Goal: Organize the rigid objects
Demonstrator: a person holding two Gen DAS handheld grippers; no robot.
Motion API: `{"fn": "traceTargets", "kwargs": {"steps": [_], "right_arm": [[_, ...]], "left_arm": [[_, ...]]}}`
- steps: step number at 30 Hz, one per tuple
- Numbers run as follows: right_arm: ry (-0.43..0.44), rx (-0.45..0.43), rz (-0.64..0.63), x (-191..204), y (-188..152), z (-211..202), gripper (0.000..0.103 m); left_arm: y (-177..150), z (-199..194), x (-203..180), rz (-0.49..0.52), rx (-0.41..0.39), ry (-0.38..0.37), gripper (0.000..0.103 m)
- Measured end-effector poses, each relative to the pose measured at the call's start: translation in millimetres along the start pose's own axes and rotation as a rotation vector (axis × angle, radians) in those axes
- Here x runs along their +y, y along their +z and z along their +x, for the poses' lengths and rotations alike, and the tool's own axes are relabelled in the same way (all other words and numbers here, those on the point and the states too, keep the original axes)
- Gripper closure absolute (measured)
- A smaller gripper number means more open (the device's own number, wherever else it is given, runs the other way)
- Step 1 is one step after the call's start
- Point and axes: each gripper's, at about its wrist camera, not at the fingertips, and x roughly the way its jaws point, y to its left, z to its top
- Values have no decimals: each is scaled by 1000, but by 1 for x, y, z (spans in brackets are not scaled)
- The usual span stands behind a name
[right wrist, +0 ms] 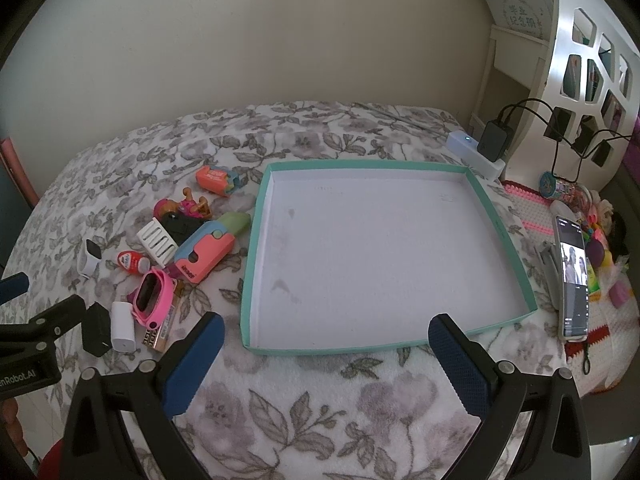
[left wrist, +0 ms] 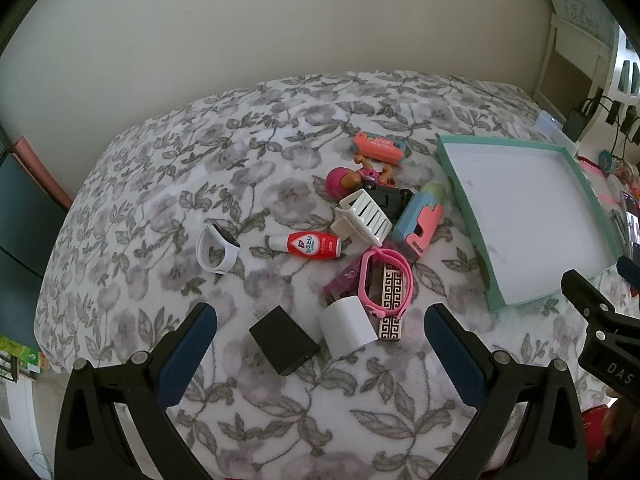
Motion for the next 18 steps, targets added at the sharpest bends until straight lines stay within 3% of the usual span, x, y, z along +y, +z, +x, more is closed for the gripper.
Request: {"fn": "traceTargets", "kwargs": {"steps": [18], "right_arm": [[-2, 3, 0, 1, 0, 0, 0]], "left_arm": [[-1, 1, 1, 3, 6, 4, 0]]}}
